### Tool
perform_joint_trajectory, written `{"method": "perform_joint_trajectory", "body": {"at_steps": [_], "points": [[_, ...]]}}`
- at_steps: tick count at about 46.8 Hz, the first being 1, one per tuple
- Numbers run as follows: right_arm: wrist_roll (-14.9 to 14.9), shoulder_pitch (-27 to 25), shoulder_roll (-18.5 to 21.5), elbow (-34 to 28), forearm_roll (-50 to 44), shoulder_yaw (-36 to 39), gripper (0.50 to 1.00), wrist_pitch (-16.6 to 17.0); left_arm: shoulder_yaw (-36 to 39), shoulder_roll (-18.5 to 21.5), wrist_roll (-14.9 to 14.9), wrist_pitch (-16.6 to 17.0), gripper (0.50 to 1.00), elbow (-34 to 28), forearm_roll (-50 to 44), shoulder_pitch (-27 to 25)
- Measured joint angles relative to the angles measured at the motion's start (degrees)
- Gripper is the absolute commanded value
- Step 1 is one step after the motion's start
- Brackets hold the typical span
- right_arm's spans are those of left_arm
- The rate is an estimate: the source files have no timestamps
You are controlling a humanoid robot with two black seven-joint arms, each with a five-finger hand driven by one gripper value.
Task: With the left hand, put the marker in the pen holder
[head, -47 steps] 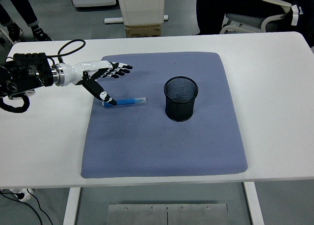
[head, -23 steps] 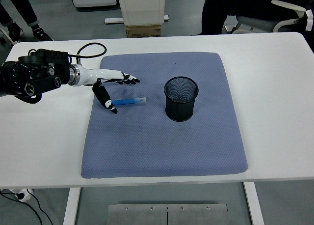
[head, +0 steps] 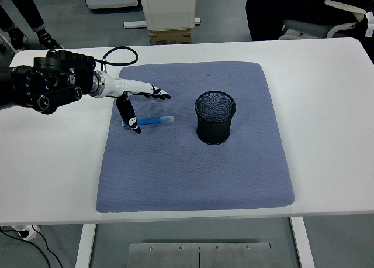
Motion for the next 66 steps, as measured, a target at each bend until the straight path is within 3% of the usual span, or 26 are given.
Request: {"method": "perform_joint_trajectory", "body": {"at_steps": [12,20,21,22,29,32,36,52,56,66], "points": [[0.0,0.0,0.0,0.0,0.0,0.0,1.0,0.0,-0.1,-0.5,0.2,0.0,1.0,-0.3,2.6,-0.1],[0.0,0.1,0.0,0.0,0.0,0.0,1.0,0.0,-0.1,-0.9,0.2,0.1,0.883,-0.7,4.7,-0.1],[0.0,0.0,0.0,0.0,0.0,0.0,1.0,0.0,-0.1,-0.9,0.3,0.1,0.839,-0.7,5.1,0.0],[0.0,0.1,0.0,0.0,0.0,0.0,1.0,0.0,-0.1,-0.9,0.3,0.1,0.827,-0.7,5.3,0.0],[0.0,0.0,0.0,0.0,0.0,0.0,1.0,0.0,-0.4,-1.2,1.4,0.1,0.807,-0.7,6.1,0.1],[0.0,0.0,0.0,0.0,0.0,0.0,1.0,0.0,-0.5,-1.3,1.8,0.2,0.763,-0.7,6.1,0.3],[0.0,0.0,0.0,0.0,0.0,0.0,1.0,0.0,-0.7,-1.3,2.3,0.2,0.742,-0.6,5.9,0.4],[0.0,0.0,0.0,0.0,0.0,0.0,1.0,-0.1,-0.7,-2.0,2.5,1.7,0.722,-0.7,6.0,0.7],[0.0,0.0,0.0,0.0,0.0,0.0,1.0,-0.1,-0.7,-2.2,3.1,2.0,0.66,-0.7,6.0,0.7],[0.0,0.0,0.0,0.0,0.0,0.0,1.0,-0.1,-0.7,-2.7,3.2,2.2,0.593,-0.7,6.1,1.2]]}}
